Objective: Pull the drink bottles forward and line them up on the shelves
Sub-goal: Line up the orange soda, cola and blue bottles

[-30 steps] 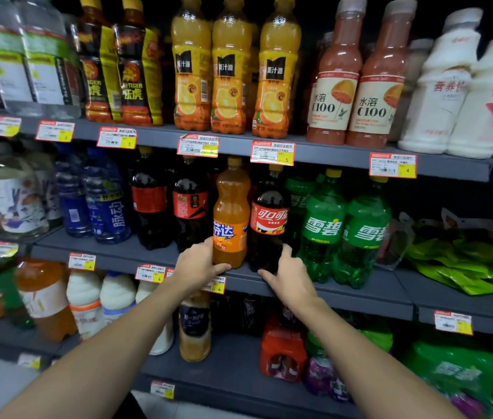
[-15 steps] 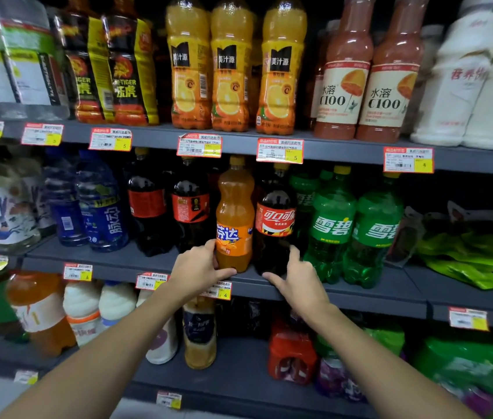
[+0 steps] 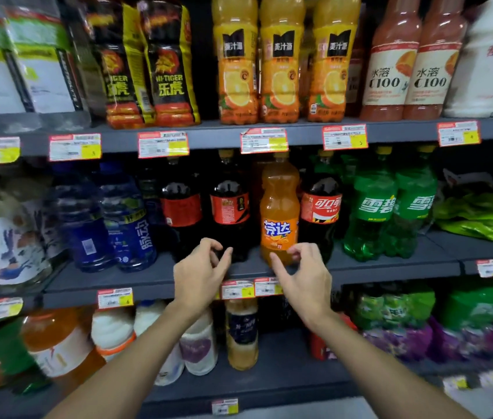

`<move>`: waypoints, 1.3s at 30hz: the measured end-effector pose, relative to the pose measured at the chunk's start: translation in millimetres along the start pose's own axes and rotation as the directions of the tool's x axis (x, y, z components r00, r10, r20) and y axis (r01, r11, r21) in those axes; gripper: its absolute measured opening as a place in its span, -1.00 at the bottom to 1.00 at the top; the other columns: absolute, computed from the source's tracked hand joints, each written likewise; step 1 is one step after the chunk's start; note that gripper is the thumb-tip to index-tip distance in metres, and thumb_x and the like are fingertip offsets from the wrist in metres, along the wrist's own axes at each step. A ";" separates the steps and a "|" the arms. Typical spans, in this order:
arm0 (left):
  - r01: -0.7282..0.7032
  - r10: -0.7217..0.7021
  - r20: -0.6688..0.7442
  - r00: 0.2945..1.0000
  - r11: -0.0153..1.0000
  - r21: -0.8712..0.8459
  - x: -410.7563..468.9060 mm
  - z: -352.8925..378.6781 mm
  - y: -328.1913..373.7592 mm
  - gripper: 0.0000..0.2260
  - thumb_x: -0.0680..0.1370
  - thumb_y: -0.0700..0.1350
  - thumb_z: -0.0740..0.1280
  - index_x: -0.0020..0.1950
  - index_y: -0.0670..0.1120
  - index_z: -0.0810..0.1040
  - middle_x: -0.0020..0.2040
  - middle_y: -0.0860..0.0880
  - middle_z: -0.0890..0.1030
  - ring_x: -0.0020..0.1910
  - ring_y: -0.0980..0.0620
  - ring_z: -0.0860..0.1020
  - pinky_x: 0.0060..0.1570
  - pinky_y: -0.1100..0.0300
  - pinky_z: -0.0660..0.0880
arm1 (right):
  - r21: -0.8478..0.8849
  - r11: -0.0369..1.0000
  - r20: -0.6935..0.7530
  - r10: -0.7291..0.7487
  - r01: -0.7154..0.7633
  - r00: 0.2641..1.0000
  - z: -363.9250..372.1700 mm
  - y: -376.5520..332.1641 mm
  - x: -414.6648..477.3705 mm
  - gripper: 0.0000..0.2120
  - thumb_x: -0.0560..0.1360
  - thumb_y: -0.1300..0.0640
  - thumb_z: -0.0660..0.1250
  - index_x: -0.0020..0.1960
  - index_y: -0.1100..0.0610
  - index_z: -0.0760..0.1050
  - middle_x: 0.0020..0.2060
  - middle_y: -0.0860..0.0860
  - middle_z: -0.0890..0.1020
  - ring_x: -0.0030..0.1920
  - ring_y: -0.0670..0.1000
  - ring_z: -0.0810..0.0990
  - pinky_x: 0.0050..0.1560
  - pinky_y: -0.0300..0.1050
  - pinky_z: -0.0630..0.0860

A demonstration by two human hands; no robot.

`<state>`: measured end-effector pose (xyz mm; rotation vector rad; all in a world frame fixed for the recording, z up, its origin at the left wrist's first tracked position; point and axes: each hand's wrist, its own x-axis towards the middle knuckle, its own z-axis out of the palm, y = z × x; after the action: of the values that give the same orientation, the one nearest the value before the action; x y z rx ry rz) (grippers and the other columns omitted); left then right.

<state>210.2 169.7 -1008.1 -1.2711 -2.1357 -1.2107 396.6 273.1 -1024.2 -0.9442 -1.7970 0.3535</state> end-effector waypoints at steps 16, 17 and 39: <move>0.390 -0.397 0.026 0.918 0.910 0.139 13.6 -12.0 -39.8 -0.23 0.50 0.33 0.33 0.49 -0.18 0.31 0.32 -0.12 0.53 0.14 -0.14 0.60 -0.09 0.02 0.50 | -0.370 0.908 0.136 0.260 -0.194 0.956 88.6 -86.4 -7.2 -0.10 0.46 -0.41 0.31 0.54 0.18 0.22 0.29 0.06 0.55 0.15 0.15 0.63 -0.02 0.00 0.50; 0.393 -0.400 0.032 0.916 0.909 0.137 14.5 -12.3 -40.9 -0.24 0.49 0.33 0.33 0.48 -0.17 0.33 0.29 -0.11 0.55 0.12 -0.14 0.60 -0.09 0.02 0.50 | -0.410 0.892 0.137 0.265 -0.189 0.955 90.2 -88.8 -5.6 -0.11 0.46 -0.42 0.31 0.52 0.19 0.24 0.23 0.06 0.58 0.11 0.14 0.65 -0.09 -0.02 0.49; 0.352 -0.355 0.008 0.935 0.930 0.110 -2.6 -35.3 -43.4 -0.22 0.38 0.42 0.38 0.42 -0.05 0.43 0.21 -0.01 0.63 0.13 -0.08 0.62 -0.02 0.03 0.53 | -0.239 0.961 0.355 0.218 -0.137 0.909 64.8 -80.7 -12.7 -0.02 0.44 -0.38 0.30 0.60 0.08 -0.06 0.40 0.08 0.47 0.31 0.15 0.53 0.17 0.05 0.51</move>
<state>171.1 129.7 -1011.1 -0.8855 -2.4890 -1.1966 306.1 223.4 -1009.8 -1.2617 -2.1356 0.4968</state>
